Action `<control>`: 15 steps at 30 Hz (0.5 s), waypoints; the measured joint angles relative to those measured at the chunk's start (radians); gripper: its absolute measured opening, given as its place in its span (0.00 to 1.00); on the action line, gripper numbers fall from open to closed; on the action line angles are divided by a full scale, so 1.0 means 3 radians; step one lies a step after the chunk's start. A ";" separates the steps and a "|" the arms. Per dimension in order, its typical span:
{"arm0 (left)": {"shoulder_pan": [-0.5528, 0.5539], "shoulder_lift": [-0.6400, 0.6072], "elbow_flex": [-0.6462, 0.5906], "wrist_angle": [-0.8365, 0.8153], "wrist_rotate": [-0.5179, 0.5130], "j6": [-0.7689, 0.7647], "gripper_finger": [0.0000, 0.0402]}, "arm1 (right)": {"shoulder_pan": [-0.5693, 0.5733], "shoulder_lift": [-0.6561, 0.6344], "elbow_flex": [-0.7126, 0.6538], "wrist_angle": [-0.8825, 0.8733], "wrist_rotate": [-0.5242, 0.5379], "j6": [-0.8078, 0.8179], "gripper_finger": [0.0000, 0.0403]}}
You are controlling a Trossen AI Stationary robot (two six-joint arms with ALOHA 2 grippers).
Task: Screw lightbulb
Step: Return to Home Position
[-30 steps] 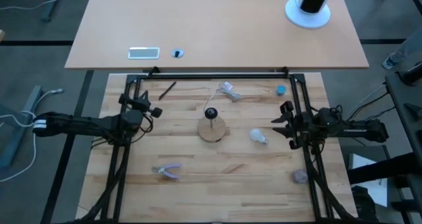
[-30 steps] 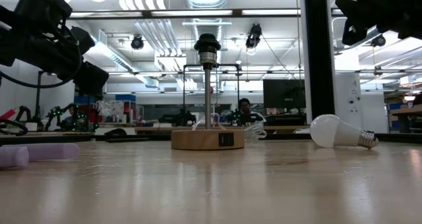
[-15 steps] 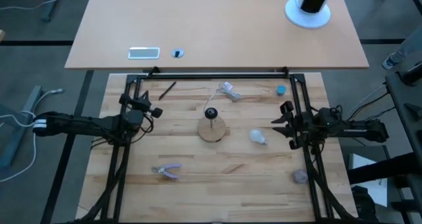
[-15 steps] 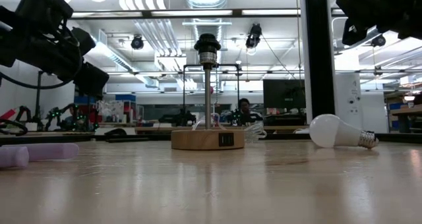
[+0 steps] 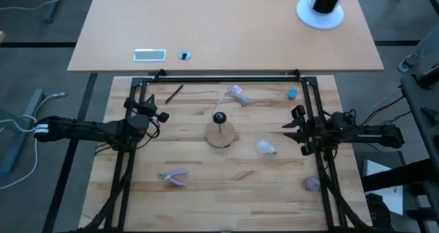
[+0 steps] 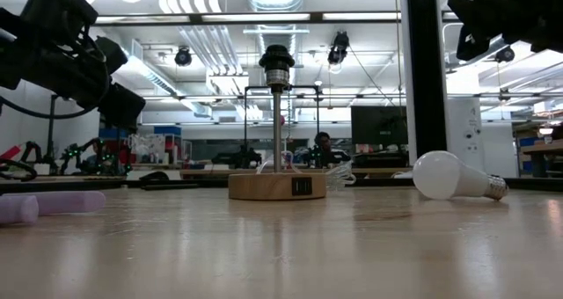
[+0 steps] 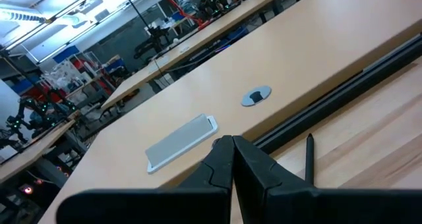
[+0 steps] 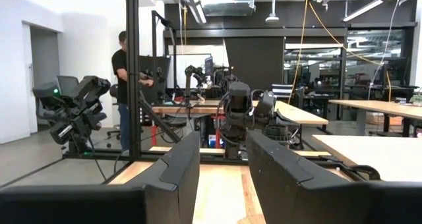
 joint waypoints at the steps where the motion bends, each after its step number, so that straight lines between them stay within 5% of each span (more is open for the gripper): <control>1: 0.0000 0.0000 0.0000 0.0000 0.0001 0.0000 0.00 | 0.0000 0.0000 0.0000 0.0000 -0.0001 0.0000 0.30; 15: 0.0000 0.0000 0.0000 -0.0001 -0.0001 0.0000 0.00 | 0.0000 0.0000 0.0000 0.0001 0.0000 0.0001 0.29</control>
